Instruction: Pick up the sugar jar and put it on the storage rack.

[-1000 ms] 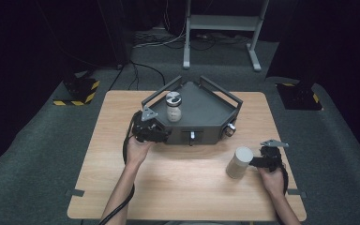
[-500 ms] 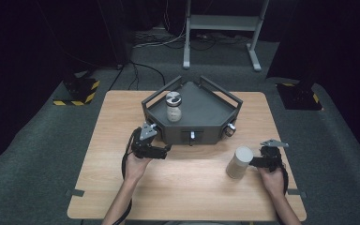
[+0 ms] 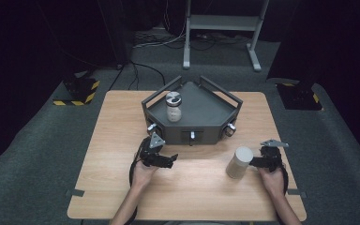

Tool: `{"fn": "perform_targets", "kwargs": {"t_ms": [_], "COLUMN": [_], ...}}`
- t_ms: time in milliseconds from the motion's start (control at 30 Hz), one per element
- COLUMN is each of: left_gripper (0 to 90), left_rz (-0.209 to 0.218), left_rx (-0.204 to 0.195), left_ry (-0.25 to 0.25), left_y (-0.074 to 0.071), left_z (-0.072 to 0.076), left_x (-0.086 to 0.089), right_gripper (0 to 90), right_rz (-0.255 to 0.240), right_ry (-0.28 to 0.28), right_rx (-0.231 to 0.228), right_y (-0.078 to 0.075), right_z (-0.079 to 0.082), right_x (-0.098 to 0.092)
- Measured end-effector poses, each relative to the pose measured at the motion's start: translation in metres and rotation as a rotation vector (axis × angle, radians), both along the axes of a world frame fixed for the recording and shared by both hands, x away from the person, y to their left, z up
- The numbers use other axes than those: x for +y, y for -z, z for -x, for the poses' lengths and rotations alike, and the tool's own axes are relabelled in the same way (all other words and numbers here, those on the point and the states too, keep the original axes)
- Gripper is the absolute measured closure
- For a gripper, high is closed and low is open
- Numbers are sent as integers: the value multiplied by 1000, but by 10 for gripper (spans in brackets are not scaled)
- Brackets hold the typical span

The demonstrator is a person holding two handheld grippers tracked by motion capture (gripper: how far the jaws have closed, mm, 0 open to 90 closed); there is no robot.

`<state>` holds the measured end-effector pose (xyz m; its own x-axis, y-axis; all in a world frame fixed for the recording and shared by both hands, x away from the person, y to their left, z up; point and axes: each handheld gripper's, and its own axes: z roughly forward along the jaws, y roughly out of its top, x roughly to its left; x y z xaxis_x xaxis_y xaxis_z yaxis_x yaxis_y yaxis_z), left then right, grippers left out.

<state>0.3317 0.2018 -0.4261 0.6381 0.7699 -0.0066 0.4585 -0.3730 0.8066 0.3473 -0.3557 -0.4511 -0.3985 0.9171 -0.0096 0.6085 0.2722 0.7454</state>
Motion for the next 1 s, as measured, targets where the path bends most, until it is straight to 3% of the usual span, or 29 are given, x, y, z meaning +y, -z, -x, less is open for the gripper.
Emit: {"fn": "perform_targets", "kwargs": {"t_ms": [267, 667, 1000], "left_gripper": [42, 44, 45], "left_rz": [-16, -72, -48], "left_rx": [32, 30, 59], "left_ry": [-23, -29, -60], "left_y": [12, 18, 28], "left_z": [-9, -12, -17], "left_x": [-8, -20, -16], "right_gripper": [124, 124, 124], "right_rz": [0, 0, 0], "right_ry": [0, 0, 0], "right_rx": [0, 0, 0], "right_y": [0, 0, 0], "right_z": [0, 0, 0], "right_x": [0, 0, 0]}}
